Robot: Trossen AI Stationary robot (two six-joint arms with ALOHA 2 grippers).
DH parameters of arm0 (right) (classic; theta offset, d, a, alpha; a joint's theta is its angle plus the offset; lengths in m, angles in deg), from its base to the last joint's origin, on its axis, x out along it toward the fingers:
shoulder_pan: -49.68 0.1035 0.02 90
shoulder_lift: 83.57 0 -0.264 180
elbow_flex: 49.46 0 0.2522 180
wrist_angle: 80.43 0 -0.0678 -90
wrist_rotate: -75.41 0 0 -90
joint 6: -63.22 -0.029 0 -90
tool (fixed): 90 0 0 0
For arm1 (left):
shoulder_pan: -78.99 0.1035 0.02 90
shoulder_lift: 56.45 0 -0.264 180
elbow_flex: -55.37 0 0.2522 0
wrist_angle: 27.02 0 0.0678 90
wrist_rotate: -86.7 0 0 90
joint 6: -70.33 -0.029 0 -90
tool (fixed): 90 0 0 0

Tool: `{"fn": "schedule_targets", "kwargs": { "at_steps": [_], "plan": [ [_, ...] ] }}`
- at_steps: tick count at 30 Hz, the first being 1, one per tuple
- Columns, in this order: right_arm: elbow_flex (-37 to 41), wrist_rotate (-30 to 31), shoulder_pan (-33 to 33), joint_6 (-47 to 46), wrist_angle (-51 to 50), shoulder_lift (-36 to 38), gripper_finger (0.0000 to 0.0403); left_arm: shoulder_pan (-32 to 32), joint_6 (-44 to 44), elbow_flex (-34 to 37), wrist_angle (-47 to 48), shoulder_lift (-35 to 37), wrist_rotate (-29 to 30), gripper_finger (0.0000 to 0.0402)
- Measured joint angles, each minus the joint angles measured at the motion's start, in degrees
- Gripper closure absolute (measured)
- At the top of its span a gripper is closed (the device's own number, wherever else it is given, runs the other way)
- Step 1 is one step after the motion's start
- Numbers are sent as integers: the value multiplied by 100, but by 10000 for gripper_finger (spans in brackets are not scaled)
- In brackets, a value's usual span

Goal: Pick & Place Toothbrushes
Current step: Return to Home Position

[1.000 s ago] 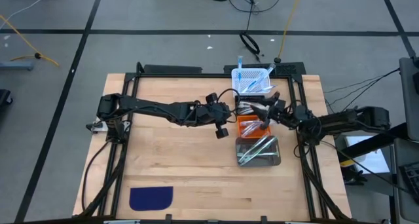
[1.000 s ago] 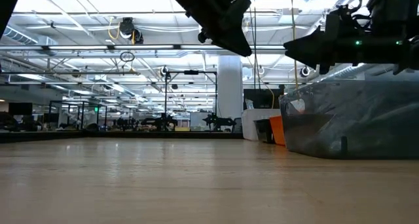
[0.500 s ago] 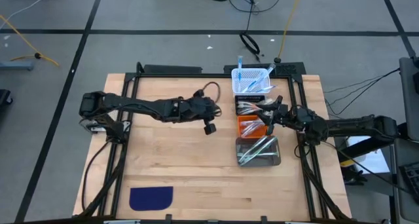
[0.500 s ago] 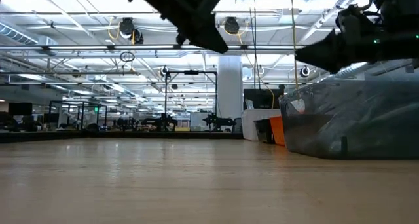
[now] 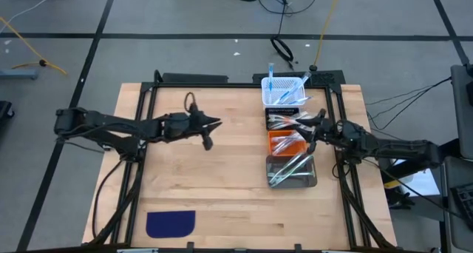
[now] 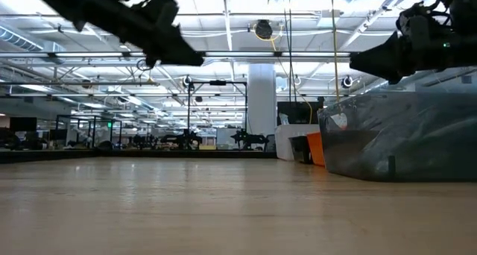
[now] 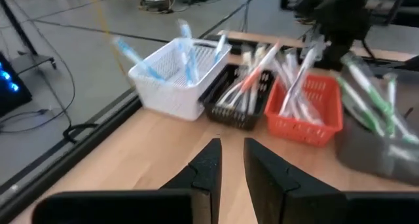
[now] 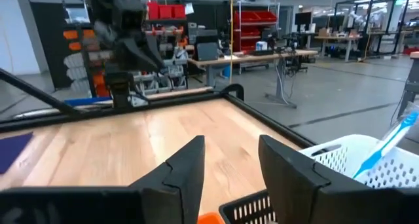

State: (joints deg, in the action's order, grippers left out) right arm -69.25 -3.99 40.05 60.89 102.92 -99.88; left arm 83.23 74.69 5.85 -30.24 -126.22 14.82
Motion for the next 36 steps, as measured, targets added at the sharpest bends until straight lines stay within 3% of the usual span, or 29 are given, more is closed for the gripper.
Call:
{"fn": "schedule_targets", "kwargs": {
  "at_steps": [10,18,23,36],
  "plan": [
    [3,5,0,13,-1602,1110,269,34,348,2008,-1280,1082,3,334],
    [-11,-36,0,39,-1844,1464,274,41,856,3513,-2659,1619,59,334],
    [-23,-20,-1,9,-2135,1452,277,14,976,3509,-2290,1726,77,334],
    [14,-167,-4,-407,-1313,1308,277,19,1073,3508,-2220,1732,104,334]
  ]
}}
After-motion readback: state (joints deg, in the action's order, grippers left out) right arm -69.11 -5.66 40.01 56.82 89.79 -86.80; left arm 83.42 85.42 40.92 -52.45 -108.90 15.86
